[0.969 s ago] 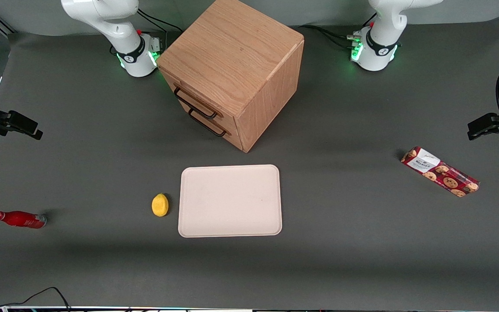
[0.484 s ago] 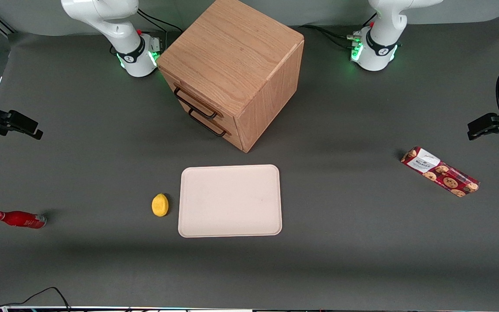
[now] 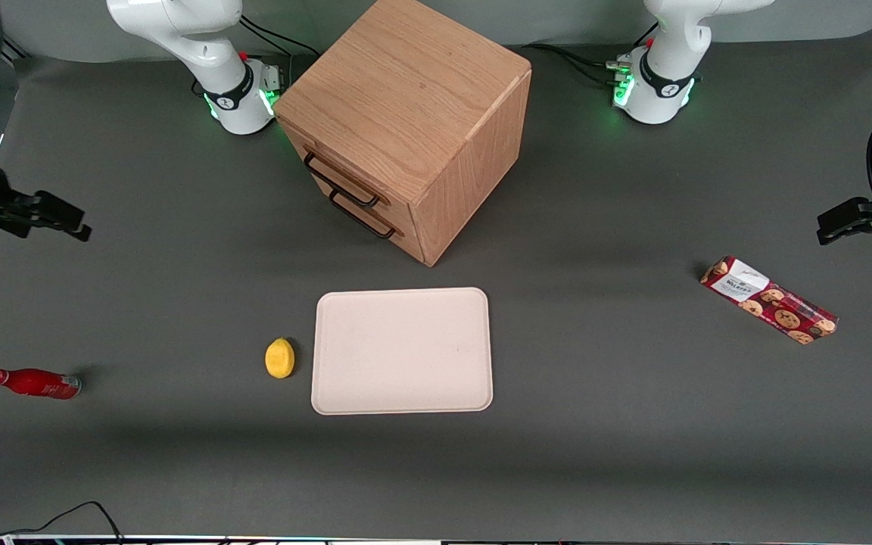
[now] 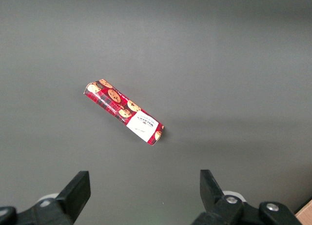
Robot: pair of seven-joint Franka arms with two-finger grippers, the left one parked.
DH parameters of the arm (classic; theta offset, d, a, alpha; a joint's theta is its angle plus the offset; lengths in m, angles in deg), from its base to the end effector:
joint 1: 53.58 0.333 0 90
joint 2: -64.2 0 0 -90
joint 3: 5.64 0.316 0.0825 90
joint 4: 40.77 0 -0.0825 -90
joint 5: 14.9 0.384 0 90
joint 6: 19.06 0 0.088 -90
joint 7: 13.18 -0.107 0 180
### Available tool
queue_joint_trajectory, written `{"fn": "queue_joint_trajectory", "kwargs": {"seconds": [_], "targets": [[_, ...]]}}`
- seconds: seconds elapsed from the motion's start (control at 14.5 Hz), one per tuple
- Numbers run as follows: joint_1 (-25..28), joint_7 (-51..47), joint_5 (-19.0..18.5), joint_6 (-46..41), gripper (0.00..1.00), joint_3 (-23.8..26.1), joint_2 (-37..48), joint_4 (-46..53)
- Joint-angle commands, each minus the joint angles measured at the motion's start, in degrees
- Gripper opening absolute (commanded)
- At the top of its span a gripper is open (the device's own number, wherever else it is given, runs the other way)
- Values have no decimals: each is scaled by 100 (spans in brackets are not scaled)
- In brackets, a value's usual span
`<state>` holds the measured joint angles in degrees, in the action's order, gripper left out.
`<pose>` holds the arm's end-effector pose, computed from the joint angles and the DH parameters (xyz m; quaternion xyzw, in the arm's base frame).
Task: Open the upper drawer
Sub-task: 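Move the right gripper toward the upper drawer's black handle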
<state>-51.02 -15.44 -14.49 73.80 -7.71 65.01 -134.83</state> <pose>0.5533 0.0053 0.6031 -0.9999 0.0156 0.0035 0.0037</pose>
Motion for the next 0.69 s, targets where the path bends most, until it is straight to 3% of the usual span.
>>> {"fn": "queue_joint_trajectory", "kwargs": {"seconds": [0.0, 0.14, 0.62], "targets": [[-28, 734, 29, 31, 100, 293, 157, -218], [-45, 1315, 29, 31, 100, 758, 96, -244], [-80, 1578, 38, 198, 100, 2007, -370, -279]]}}
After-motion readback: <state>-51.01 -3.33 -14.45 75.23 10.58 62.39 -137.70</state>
